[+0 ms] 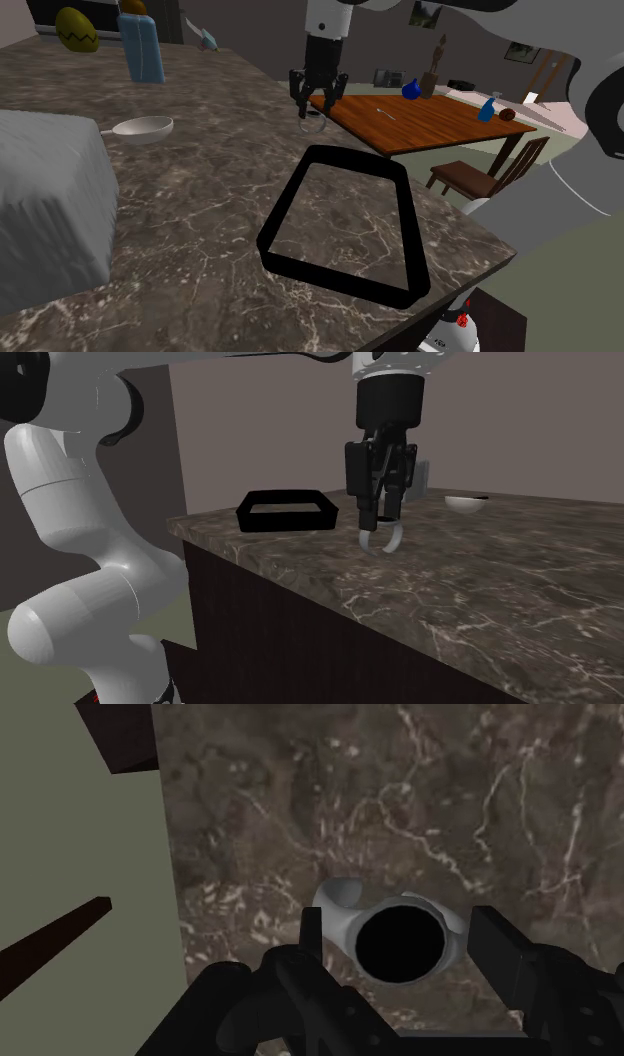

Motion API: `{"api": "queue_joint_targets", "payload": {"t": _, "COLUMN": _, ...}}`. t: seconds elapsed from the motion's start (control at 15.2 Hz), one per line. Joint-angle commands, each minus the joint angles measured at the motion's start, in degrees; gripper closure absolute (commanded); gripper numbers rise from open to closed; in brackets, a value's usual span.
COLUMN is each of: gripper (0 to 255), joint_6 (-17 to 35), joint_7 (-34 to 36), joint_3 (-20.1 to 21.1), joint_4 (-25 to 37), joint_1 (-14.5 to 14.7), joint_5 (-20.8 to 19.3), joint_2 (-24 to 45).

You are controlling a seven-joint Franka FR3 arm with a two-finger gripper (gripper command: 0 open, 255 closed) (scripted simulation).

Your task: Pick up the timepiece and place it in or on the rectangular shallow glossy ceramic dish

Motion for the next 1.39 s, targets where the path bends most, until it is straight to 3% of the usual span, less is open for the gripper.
{"api": "queue_joint_targets", "payload": {"t": 0.0, "gripper": 255, "joint_6": 0.05, "joint_7": 0.0, "joint_3": 0.06, "joint_4": -0.07, "joint_1": 0.04, "joint_5": 0.07, "joint_2": 0.08}}
{"api": "queue_joint_targets", "payload": {"t": 0.26, "gripper": 255, "joint_6": -0.01, "joint_7": 0.0, "joint_3": 0.05, "joint_4": -0.06, "joint_1": 0.05, "joint_5": 0.07, "joint_2": 0.04}}
{"api": "queue_joint_targets", "payload": {"t": 1.06, "gripper": 255, "joint_6": -9.42, "joint_7": 0.65, "joint_3": 0.09, "joint_4": 13.12, "joint_1": -0.25, "joint_5": -0.6, "joint_2": 3.85}}
{"api": "queue_joint_targets", "payload": {"t": 1.12, "gripper": 255, "joint_6": -8.6, "joint_7": 0.46, "joint_3": -0.01, "joint_4": 11.92, "joint_1": -0.26, "joint_5": -0.56, "joint_2": 3.45}}
{"api": "queue_joint_targets", "payload": {"t": 1.19, "gripper": 0, "joint_6": -8.6, "joint_7": 0.46, "joint_3": -0.01, "joint_4": 11.92, "joint_1": -0.26, "joint_5": -0.56, "joint_2": 3.45}}
{"api": "queue_joint_targets", "payload": {"t": 1.32, "gripper": 0, "joint_6": -5.38, "joint_7": 20.69, "joint_3": 2.36, "joint_4": 8.72, "joint_1": -3.82, "joint_5": 0.51, "joint_2": 3.71}}
